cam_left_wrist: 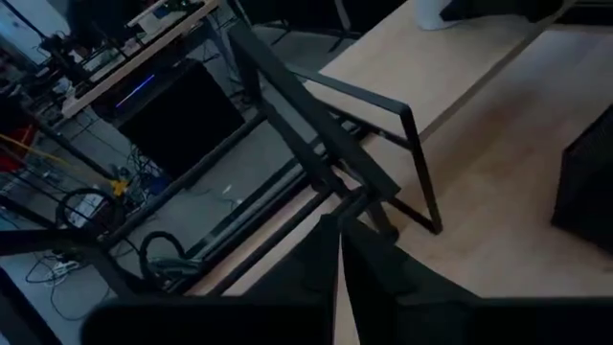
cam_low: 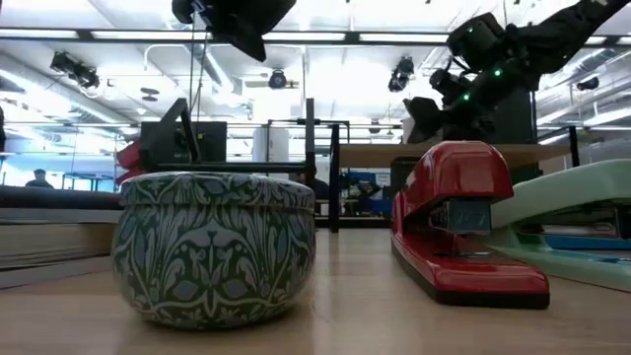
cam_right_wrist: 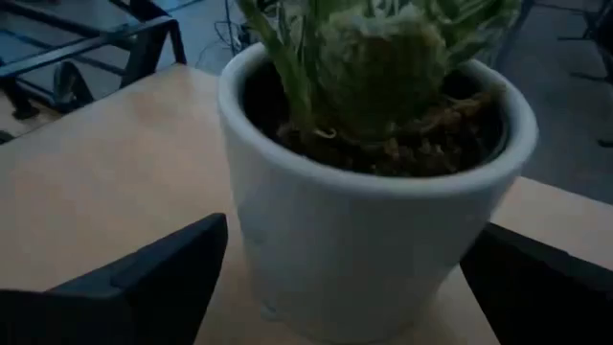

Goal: Stock shelves
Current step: Put the white vase plant on the shelf

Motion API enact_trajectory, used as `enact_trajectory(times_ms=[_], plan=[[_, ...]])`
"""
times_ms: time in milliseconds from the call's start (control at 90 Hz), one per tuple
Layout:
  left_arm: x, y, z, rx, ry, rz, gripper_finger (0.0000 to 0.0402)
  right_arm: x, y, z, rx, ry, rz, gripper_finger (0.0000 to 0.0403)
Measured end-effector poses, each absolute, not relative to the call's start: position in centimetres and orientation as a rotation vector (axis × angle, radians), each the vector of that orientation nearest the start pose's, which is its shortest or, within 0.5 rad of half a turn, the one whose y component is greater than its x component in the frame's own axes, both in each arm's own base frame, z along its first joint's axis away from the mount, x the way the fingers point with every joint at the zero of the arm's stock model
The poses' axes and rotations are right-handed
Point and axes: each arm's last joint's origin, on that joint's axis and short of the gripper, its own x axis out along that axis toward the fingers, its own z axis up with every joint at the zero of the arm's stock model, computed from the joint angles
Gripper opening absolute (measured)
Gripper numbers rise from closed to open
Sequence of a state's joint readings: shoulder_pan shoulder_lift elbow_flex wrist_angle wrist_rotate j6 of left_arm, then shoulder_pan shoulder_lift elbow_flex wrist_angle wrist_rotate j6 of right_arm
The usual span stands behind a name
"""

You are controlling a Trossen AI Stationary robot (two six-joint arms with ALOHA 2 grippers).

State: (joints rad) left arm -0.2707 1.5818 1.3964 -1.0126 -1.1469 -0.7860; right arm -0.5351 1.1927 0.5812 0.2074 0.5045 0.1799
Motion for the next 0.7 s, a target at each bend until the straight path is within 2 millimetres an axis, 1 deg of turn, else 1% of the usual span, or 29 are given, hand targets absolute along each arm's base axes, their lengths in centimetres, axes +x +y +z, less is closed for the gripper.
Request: enact_trajectory(times_ms=[144,289,422,578,700], plan=[[30.0,-5.6,30.7,0.107,0.549,1.033,0.0000,20.0,-14.1,22.4,0.159,0.303,-1.070,0.0369],[30.2,-5.6,30.8,0.103,0.542,1.029,0.0000,19.8,-14.7,22.5,0.176,0.285,-1.004,0.0362],[30.3,-5.7,30.8,0.110,0.547,1.012,0.0000,19.4,-15.3,22.5,0.196,0.283,-0.961,0.0344],[30.6,-5.8,30.9,0.108,0.544,0.990,0.0000,19.2,-15.7,22.5,0.205,0.281,-0.953,0.0315],[30.6,-5.8,30.9,0.107,0.547,0.989,0.0000,19.2,-15.7,22.5,0.196,0.286,-0.951,0.0313]])
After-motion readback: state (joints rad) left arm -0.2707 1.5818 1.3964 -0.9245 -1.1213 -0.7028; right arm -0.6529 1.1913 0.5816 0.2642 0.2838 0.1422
